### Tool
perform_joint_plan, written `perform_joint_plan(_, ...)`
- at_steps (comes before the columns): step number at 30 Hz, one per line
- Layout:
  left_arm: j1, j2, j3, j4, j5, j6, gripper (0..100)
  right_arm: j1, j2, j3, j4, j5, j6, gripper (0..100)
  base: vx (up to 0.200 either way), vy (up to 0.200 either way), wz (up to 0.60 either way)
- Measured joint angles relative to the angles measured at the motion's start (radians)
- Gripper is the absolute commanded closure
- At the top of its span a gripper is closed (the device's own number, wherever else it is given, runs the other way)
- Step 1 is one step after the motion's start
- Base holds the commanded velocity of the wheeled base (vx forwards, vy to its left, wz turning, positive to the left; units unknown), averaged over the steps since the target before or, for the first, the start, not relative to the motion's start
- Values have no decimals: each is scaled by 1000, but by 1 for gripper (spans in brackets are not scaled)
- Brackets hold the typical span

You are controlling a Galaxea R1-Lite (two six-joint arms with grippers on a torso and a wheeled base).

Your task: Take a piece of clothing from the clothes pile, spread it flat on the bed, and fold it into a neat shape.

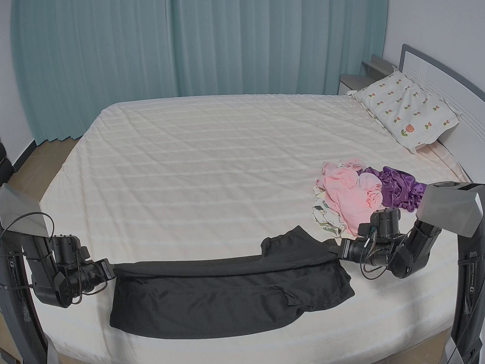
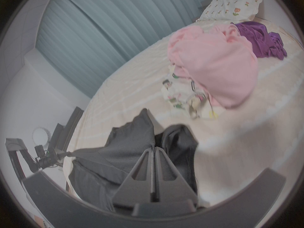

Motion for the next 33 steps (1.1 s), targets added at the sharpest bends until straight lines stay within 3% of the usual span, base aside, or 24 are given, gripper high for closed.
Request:
perform_joint_plan(5,-1,42,57,-53,-1,56,100,4,6,31,-1,-3,-23,100,0,0,0)
perform_joint_plan(6,-1,52,67,-69,-1,62,100,5,8,34,-1,-4,-29,0,0,0,0)
perform_joint_plan(11,-4,95,105,-107,0,71,100,8,16,38,13,-7,-41,0,0,0,0)
perform_joint_plan(12,-5,100,110,-108,0,74,0,9,18,38,13,-7,-40,0,0,0,0)
perform_joint_plan(24,-16,132,130,-116,0,51,0,2,-4,23,-3,3,4,0,0,0,0)
perform_joint_plan(33,-8,90,129,-164,-25,-264,0,27,-27,-49,5,4,73,0,0,0,0)
